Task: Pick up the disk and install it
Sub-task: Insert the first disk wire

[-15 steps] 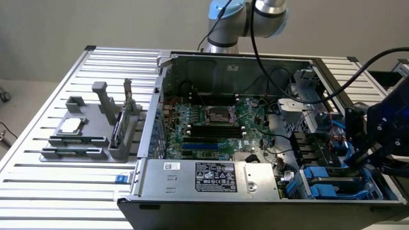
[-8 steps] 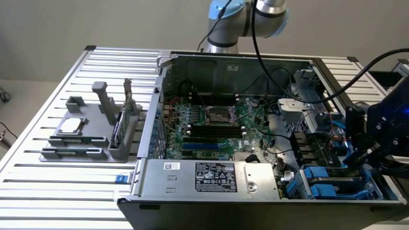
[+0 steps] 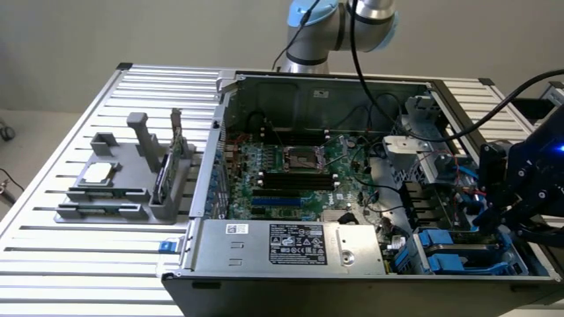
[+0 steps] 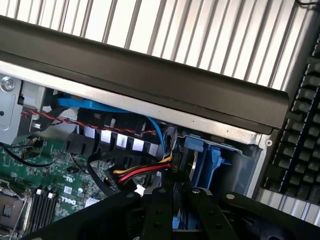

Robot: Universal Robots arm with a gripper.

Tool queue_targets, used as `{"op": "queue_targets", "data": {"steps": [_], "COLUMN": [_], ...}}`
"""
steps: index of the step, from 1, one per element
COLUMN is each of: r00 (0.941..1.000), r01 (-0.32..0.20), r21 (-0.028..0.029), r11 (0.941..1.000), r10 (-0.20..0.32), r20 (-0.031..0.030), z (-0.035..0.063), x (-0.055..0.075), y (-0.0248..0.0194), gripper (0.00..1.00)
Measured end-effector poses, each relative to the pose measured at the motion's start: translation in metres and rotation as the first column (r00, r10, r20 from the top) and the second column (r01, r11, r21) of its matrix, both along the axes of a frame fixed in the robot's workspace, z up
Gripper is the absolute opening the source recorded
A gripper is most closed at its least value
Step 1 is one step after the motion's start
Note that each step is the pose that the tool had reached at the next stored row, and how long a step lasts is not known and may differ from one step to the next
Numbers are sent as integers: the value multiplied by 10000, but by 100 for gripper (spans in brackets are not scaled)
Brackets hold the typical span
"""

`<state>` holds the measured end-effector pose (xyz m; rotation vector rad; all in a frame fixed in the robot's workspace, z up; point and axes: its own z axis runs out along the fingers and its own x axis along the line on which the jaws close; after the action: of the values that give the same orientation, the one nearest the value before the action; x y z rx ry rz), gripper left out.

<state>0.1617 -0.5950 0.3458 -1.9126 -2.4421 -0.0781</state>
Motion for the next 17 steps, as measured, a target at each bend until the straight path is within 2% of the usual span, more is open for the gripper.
{"op": "queue_targets", "data": {"steps": [5,9,14,17], "r00": [9977,9944,9893,9861], "r01": [676,1052,1436,1626], "r21": [-4,-33,-129,-187], "r11": [9977,9944,9896,9865], "r10": [-676,-1052,-1439,-1631], "r20": [-67,-135,-228,-306], "z": [1,-3,-15,-28], "x": [0,0,-1,-6], "y": [0,0,0,0], "gripper": [17,17,17,17]}}
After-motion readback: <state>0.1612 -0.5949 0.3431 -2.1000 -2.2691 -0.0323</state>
